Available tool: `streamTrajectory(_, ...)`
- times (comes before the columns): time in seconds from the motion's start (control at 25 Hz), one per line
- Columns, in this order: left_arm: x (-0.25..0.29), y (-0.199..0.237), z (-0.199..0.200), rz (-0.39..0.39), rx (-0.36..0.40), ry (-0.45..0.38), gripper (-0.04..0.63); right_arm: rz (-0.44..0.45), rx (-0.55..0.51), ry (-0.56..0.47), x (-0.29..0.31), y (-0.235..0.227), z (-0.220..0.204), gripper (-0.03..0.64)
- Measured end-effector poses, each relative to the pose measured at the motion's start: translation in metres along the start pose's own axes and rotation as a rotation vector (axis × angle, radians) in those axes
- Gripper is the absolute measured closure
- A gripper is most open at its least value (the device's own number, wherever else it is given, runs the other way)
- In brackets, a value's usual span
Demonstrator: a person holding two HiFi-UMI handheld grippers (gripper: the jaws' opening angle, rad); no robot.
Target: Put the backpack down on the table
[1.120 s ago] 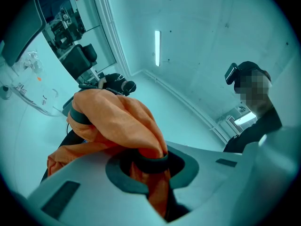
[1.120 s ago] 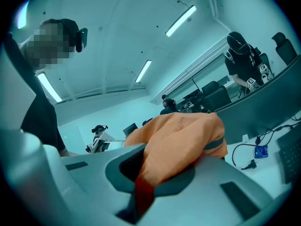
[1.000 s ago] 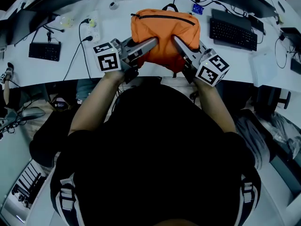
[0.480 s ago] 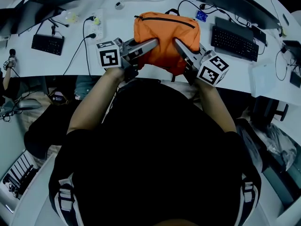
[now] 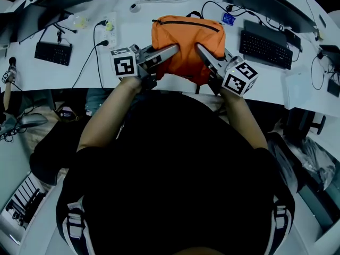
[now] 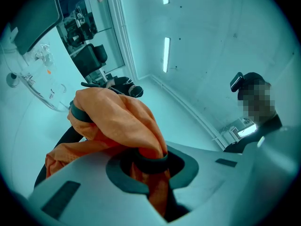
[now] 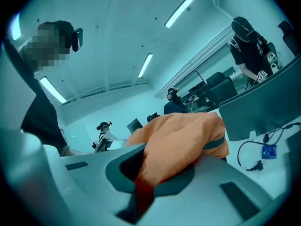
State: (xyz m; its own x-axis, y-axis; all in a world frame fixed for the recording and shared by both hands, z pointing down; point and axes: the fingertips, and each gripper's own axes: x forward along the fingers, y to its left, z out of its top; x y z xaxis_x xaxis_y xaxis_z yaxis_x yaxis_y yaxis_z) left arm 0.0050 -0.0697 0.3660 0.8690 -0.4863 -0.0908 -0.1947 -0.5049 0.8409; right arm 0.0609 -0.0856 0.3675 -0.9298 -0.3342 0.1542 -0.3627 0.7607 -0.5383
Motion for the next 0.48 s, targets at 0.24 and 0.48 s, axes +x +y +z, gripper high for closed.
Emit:
streamTrajectory(0.24,0.001,0.017,0.006,-0.011,-0.016,0.048,0.531,-0.034,0.051,-0.018,0.009,-0.014,-0.005,0.583)
streamTrajectory(0.48,0.001,0.037,0.003,-0.018,-0.041,0.096,0.531,-0.064,0.079,-0.010,0.017,-0.028,-0.016,0.583)
